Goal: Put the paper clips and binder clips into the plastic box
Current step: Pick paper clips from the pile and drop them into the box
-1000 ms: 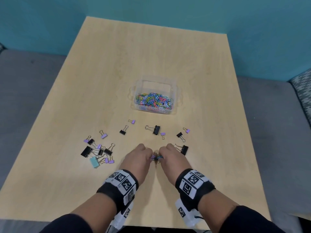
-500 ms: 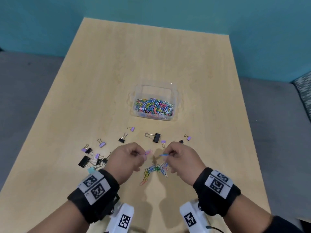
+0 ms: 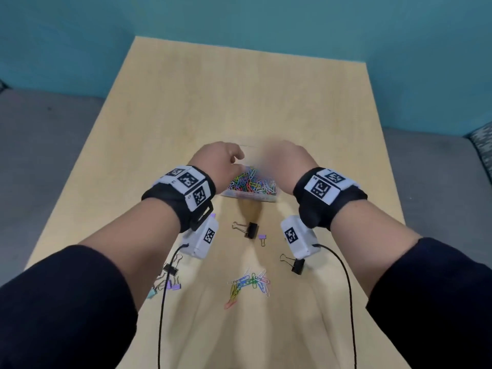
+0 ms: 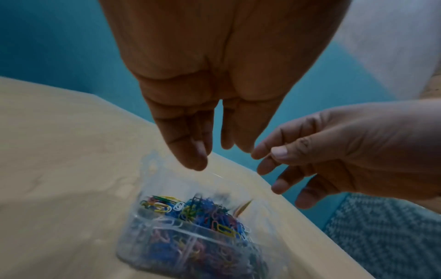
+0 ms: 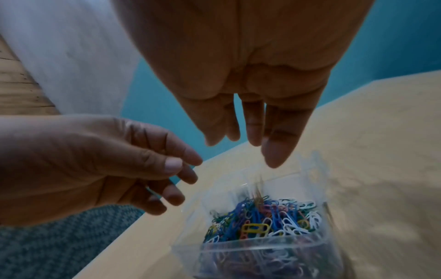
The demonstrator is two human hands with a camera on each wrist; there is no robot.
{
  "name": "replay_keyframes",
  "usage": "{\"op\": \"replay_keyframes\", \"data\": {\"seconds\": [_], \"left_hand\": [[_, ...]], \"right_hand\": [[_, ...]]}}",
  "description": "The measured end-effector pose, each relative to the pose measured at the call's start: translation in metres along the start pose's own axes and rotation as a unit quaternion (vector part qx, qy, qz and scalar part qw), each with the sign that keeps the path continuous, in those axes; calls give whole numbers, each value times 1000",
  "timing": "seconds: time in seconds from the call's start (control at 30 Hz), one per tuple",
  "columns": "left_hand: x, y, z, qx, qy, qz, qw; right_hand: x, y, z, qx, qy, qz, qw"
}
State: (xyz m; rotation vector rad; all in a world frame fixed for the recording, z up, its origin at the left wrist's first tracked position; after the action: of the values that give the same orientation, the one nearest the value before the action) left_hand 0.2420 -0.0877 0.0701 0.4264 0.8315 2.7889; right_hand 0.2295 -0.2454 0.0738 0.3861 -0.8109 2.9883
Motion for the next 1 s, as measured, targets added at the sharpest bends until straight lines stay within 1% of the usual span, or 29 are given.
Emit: {"op": "replay_keyframes", "data": {"seconds": [0.07,0.13,0.2,0.23,0.27,0.33,0.37,0.4,0.43,0.47,0.53,0.6,0.7,0.87,1.0], "left_hand": [[10,-9,-1,-6,-12,5,1000],[29,-21,-3,19,1,13,1000],[57,-31,-16,33,-8,22,999],[73,-35,-27,30,-29,23,999],[90,-38,-42,15,-65,22,998],[126,-45,-73,-23,-158,27,987],[143,-48,-86,-39,-196,30,979],[157,-51,-97,-51,-218,28,974],[168,-53,-105,-60,-222,21,973],[175,-53,-110,-69,-214,10,974],[182,-51,-118,-88,-181,-14,980],[184,-48,-124,-101,-147,-23,984],[177,-43,-131,-110,-108,-34,987],[169,-39,-135,-121,-71,-65,988],[168,-40,-138,-136,-71,-68,986]], "right_hand": [[13,8,2,23,10,5,1000],[38,16,-2,16,20,19,999],[71,22,-19,4,4,46,999],[89,25,-33,4,-24,56,998],[107,27,-48,13,-61,63,996],[143,33,-78,47,-136,70,987],[159,35,-90,57,-162,72,983],[173,37,-100,62,-180,73,979],[184,39,-107,64,-187,74,978],[192,40,-113,68,-184,73,978],[197,42,-121,77,-154,66,983],[195,42,-130,84,-117,59,988],[184,39,-141,105,-90,75,987],[176,35,-143,131,-94,87,983],[172,38,-144,119,-103,78,984]]}}
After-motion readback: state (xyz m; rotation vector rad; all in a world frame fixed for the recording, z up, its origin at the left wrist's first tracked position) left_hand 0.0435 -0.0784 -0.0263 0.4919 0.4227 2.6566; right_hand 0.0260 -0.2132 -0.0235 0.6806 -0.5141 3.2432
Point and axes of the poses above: each hand's wrist, its own x-axis away from the middle knuckle, its own z-axis out of the back of the hand, y = z × x, the point moved 4 cm from there along -x, towards the middle knuckle
